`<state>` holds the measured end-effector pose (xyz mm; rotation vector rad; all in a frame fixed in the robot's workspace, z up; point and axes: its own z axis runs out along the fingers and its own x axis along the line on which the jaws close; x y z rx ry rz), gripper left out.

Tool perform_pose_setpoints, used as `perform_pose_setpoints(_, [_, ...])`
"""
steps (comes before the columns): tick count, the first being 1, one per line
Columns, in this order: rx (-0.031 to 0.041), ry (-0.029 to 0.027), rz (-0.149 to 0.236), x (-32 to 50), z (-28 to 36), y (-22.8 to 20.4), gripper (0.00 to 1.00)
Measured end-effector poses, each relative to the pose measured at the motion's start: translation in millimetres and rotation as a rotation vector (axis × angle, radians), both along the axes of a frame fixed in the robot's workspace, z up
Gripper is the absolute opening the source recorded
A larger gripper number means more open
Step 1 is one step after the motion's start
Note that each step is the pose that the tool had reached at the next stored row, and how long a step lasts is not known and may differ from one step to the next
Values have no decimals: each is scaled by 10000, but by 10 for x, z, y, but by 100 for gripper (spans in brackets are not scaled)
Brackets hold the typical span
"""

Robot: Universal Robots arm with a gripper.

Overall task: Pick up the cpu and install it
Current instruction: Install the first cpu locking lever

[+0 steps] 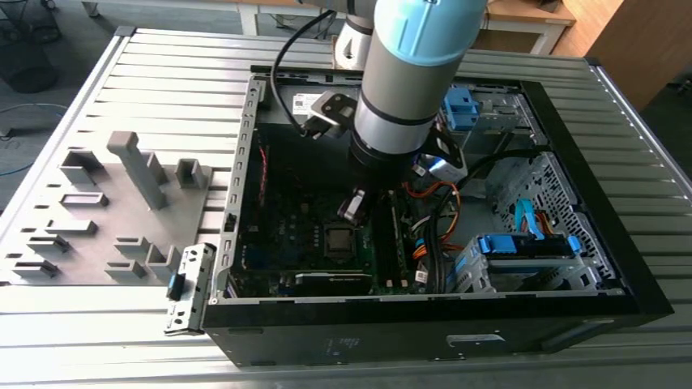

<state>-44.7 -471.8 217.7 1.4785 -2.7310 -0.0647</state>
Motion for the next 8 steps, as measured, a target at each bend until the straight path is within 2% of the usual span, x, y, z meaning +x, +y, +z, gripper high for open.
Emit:
perform_pose_setpoints(3, [-22, -1, 0, 0, -9, -5, 10])
perform_pose_setpoints(8, [-125, 0, 15, -3, -50, -9, 10])
